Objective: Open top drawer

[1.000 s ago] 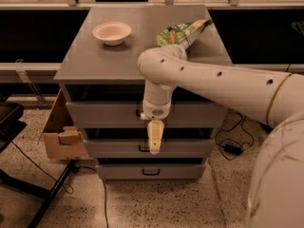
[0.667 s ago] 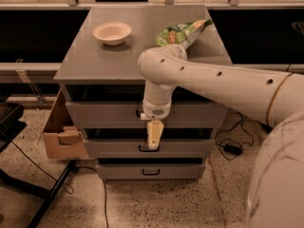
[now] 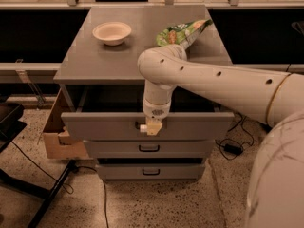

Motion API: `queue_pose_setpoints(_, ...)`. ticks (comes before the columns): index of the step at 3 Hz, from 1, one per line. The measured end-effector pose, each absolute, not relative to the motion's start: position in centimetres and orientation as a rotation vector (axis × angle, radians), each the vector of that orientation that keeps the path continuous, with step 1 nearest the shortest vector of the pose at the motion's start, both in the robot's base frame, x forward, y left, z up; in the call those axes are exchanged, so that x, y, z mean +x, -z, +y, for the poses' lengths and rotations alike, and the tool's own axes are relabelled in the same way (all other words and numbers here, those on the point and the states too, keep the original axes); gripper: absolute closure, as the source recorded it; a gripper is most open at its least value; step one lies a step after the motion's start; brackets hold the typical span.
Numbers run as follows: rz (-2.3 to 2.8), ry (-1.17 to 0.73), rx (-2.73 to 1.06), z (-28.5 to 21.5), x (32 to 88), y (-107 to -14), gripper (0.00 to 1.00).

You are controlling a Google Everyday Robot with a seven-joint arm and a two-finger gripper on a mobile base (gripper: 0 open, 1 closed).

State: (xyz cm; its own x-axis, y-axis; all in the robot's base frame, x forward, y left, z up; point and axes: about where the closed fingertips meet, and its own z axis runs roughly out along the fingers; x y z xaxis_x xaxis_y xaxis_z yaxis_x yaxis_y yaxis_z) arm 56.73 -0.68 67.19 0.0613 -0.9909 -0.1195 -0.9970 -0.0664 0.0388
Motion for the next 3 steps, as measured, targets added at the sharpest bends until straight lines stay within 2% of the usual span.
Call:
queue_pose_setpoints(1,2.109,-0.176,-2.249,-0.68,56.72,-67.19,0.94)
queue_pose_setpoints(2,2.109,-0.176,-2.249,-0.68,56.72,-67.18,1.00)
queue_pose_setpoints(3,2.109,-0.176,-2.249,-0.68,56.72,-67.18,1.00)
